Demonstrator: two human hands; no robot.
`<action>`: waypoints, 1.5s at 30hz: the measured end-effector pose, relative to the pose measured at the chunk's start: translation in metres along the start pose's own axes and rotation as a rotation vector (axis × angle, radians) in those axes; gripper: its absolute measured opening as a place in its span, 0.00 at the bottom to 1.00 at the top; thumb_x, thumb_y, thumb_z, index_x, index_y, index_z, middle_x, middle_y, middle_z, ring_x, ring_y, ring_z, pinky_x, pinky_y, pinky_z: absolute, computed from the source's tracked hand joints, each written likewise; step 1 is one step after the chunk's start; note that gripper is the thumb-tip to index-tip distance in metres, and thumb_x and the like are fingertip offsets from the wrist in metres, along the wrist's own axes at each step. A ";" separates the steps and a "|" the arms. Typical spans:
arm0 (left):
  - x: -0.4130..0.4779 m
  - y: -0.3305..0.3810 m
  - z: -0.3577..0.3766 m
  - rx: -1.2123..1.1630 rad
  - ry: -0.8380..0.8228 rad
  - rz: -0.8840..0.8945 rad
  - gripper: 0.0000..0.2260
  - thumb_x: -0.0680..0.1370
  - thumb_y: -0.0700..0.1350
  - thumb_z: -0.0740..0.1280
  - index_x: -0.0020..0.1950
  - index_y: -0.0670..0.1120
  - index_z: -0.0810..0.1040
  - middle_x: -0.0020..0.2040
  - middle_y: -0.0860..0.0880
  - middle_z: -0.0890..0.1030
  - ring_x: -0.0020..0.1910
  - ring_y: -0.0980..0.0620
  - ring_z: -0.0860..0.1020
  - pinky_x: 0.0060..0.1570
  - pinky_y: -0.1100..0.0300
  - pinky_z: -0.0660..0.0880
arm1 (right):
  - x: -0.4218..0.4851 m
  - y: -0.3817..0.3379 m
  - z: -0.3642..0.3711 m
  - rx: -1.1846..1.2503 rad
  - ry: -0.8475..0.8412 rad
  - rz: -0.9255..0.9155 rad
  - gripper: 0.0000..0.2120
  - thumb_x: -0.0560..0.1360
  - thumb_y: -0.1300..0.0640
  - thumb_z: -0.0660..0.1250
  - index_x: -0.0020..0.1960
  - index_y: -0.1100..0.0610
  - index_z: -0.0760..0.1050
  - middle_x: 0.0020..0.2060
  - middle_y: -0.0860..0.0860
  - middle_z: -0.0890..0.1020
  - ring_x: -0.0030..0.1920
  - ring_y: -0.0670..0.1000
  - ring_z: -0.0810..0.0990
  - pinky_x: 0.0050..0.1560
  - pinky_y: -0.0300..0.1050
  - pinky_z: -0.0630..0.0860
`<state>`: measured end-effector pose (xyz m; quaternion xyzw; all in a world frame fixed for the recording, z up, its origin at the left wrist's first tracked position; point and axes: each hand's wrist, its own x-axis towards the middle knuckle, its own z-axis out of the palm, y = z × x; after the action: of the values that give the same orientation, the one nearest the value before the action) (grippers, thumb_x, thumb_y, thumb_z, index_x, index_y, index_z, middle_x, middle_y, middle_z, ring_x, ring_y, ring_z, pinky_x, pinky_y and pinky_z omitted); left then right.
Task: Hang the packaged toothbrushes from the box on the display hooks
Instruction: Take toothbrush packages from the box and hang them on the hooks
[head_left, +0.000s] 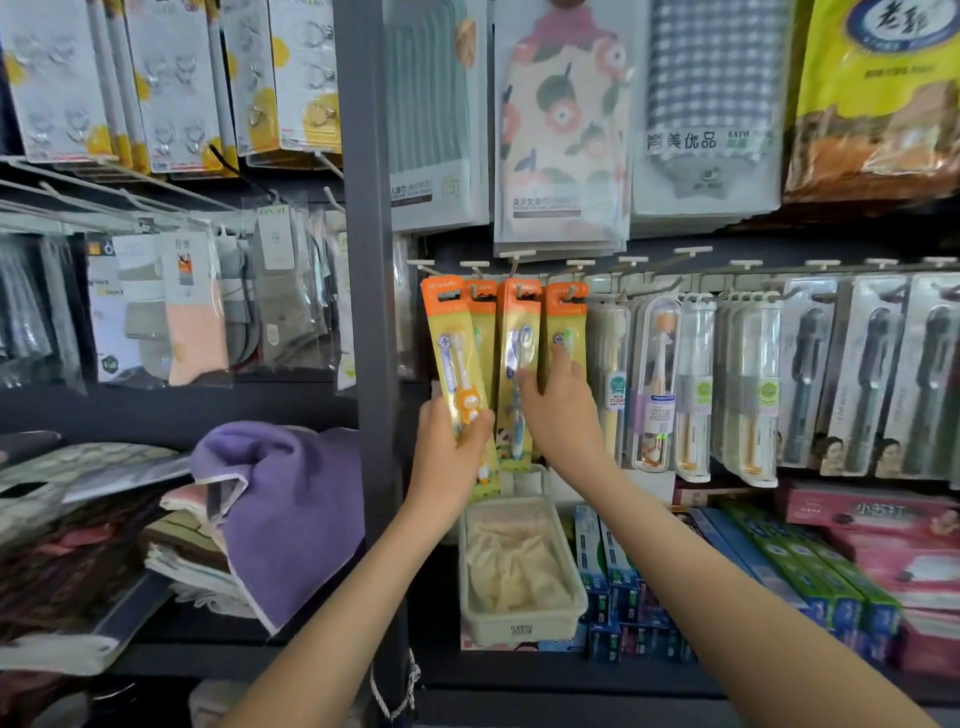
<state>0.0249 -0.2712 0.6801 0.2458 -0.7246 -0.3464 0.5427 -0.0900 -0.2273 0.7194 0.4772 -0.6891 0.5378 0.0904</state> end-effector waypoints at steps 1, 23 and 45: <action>-0.002 0.000 0.002 0.012 -0.010 0.015 0.02 0.80 0.45 0.64 0.50 0.49 0.72 0.50 0.52 0.69 0.47 0.59 0.72 0.43 0.75 0.67 | -0.005 -0.001 -0.004 0.043 0.011 -0.012 0.28 0.81 0.51 0.58 0.76 0.60 0.55 0.66 0.58 0.71 0.62 0.56 0.74 0.58 0.48 0.72; 0.050 0.003 0.016 0.939 -0.120 0.302 0.39 0.80 0.59 0.57 0.74 0.50 0.30 0.77 0.42 0.31 0.76 0.43 0.33 0.72 0.44 0.35 | 0.014 0.014 -0.052 -0.492 -0.017 -0.134 0.31 0.81 0.50 0.59 0.78 0.57 0.50 0.63 0.59 0.72 0.54 0.60 0.78 0.41 0.47 0.72; 0.045 -0.020 0.029 0.836 -0.091 0.355 0.36 0.80 0.55 0.60 0.78 0.53 0.38 0.78 0.42 0.36 0.77 0.41 0.39 0.74 0.36 0.45 | 0.013 0.024 0.002 -0.369 0.091 0.063 0.34 0.80 0.54 0.61 0.78 0.62 0.47 0.67 0.61 0.68 0.64 0.61 0.71 0.57 0.54 0.73</action>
<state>-0.0160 -0.3098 0.6875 0.3004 -0.8561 0.0637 0.4156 -0.1140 -0.2372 0.7109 0.4057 -0.7859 0.4260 0.1905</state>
